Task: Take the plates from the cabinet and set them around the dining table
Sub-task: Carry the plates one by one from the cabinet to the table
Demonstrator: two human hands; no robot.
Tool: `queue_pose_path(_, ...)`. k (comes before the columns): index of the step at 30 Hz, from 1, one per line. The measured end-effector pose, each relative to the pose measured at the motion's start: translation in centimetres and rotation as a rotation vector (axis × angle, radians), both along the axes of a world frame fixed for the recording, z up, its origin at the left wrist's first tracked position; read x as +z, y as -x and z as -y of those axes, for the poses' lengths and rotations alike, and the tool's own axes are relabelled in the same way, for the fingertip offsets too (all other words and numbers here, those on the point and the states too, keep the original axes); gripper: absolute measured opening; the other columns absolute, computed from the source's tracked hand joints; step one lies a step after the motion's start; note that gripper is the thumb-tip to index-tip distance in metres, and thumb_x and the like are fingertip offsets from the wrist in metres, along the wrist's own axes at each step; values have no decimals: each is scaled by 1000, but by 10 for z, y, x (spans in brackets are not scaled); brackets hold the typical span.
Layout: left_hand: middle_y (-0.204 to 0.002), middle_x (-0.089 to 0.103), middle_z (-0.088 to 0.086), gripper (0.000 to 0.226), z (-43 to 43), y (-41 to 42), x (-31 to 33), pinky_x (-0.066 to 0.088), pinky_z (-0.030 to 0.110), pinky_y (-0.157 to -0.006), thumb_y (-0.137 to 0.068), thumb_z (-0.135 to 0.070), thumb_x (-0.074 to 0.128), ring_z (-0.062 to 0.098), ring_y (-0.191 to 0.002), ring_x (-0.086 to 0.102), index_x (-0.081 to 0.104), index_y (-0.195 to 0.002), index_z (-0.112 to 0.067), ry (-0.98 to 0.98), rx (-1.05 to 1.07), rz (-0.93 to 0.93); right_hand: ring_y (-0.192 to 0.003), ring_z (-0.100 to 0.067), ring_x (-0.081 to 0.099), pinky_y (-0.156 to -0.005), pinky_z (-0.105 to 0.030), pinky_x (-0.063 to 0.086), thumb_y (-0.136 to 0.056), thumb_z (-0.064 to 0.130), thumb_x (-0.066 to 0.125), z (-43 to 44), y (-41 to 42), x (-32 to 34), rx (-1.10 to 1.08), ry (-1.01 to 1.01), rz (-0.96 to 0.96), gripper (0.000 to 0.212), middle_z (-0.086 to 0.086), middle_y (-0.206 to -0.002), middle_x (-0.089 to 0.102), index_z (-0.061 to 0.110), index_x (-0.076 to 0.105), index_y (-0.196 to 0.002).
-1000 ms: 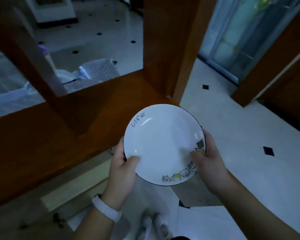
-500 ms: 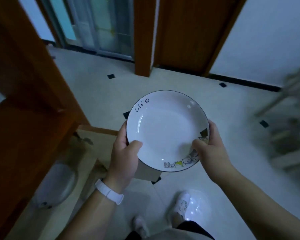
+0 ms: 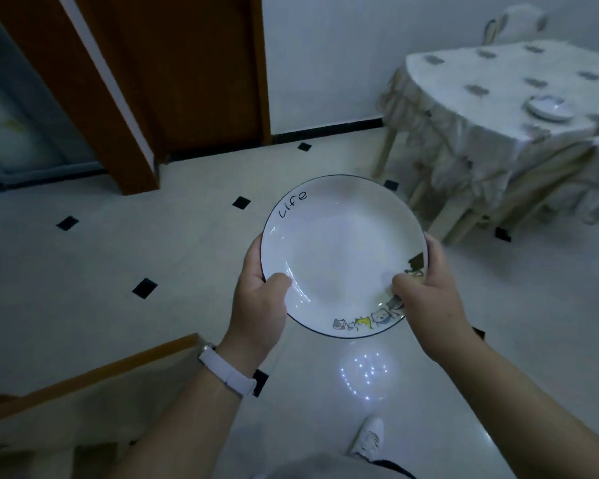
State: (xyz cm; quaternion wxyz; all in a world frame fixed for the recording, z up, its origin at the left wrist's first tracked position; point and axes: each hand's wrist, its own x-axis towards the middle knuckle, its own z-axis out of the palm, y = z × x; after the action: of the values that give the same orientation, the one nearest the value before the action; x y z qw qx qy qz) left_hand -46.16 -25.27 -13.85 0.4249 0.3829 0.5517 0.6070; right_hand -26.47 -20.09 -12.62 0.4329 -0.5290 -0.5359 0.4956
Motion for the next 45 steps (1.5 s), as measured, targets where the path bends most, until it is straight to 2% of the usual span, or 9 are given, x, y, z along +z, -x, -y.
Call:
queue_pose_path(6, -115, 70, -4, 62, -68, -79, 9, 52, 26, -82, -72, 1, 44, 16, -106, 65, 57, -128, -23, -10, -60, -18, -71, -2, 61, -64, -24, 50, -65, 11, 47, -52, -83, 0, -57, 32, -26, 58, 15, -84, 67, 48, 50, -110)
queue_pose_path(14, -113, 71, -6, 61, -141, -199, 16, 52, 22, -78, -74, 3, 44, 13, -103, 67, 58, -127, -25, -18, -117, 0, -73, -2, 60, -70, -25, 46, -65, 9, 47, -110, -204, 4, -115, 10, -16, 64, 21, -83, 65, 42, 51, -119)
queue_pose_path(19, -105, 73, -6, 60, -179, -258, 21, 52, 20, -71, -83, 18, 39, 11, -94, 68, 58, -125, -21, -5, -215, 9, -77, -1, 62, -66, -17, 47, -65, 9, 45, -126, -262, 10, -193, 4, -60, 60, 19, -87, 68, 47, 52, -112)
queue_pose_path(22, -103, 73, -6, 57, -206, -287, 22, 52, 19, -69, -76, 8, 44, 11, -91, 67, 60, -123, -21, 2, -280, 4, -70, -4, 60, -54, -15, 44, -65, 11, 45, -137, -290, 10, -270, 42, -80, 60, 19, -83, 66, 46, 52, -113)
queue_pose_path(27, -104, 73, -5, 59, -250, -327, 13, 52, 20, -68, -69, 0, 45, 11, -91, 68, 61, -119, -25, 43, -375, 29, -87, -22, 68, -66, -37, 55, -65, 15, 47, -157, -326, -1, -414, 100, -67, 61, 16, -94, 68, 47, 51, -116)
queue_pose_path(29, -103, 73, -3, 58, -270, -341, 8, 53, 21, -67, -69, 0, 45, 11, -90, 68, 61, -120, -24, 69, -414, 28, -89, -18, 68, -74, -44, 58, -65, 14, 47, -170, -338, -4, -457, 105, -65, 59, 16, -94, 68, 45, 53, -115)
queue_pose_path(34, -96, 73, -8, 55, -338, -377, -6, 52, 20, -66, -77, 9, 44, 7, -84, 67, 63, -114, -26, 95, -534, 34, -81, -2, 65, -71, -29, 52, -64, 12, 49, -215, -363, -9, -612, 93, -41, 59, 16, -91, 69, 35, 54, -118)
queue_pose_path(38, -102, 73, -6, 59, -406, -404, -6, 52, 19, -66, -80, 13, 42, 7, -89, 67, 62, -120, -25, 108, -640, 59, -71, 3, 63, -56, -14, 48, -74, 2, 51, -262, -380, -6, -718, 111, -37, 52, 11, -91, 67, 31, 54, -117)
queue_pose_path(45, -110, 71, -2, 58, -515, -440, -4, 53, 21, -69, -78, 8, 44, 12, -96, 67, 60, -124, -25, 132, -791, 107, -82, -4, 64, -70, -24, 49, -78, -1, 51, -349, -406, 4, -854, 103, 29, 57, 8, -99, 67, 36, 52, -120)
